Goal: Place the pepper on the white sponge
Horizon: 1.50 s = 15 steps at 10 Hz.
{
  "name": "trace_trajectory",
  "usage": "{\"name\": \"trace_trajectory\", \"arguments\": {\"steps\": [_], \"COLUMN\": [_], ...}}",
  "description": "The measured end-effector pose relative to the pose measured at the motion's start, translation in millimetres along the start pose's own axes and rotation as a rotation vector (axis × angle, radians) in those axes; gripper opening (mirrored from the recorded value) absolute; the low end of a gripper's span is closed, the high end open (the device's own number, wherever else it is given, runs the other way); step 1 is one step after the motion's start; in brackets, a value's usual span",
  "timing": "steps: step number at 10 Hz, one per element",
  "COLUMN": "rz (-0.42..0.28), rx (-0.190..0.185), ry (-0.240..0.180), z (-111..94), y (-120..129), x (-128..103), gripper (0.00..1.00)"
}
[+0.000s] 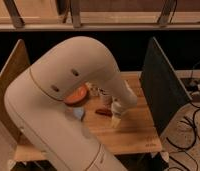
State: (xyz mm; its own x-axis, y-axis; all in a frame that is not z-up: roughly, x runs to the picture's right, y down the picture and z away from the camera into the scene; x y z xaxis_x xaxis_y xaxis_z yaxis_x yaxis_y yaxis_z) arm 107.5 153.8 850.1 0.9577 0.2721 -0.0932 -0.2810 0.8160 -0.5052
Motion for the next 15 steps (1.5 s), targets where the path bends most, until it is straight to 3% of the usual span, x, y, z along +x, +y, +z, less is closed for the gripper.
{"name": "trace_trajectory", "arguments": {"steps": [2,4,7,10,12,15], "rz": [-0.003,0.002,0.001,0.048,0.056,0.036], "rx": [-0.043,-0.066,-0.069,-0.116,-0.165,-0.177], "ry": [-0.077,-0.122,-0.122,-0.135,-0.153,-0.150], "z": [7,11,11,21,37,43], "y": [-13,-18,-16,5,18,14], "x": [-17,-24,-25,-25,-36,-44], "gripper": [0.80,0.80,0.80,0.80,0.80,0.79]}}
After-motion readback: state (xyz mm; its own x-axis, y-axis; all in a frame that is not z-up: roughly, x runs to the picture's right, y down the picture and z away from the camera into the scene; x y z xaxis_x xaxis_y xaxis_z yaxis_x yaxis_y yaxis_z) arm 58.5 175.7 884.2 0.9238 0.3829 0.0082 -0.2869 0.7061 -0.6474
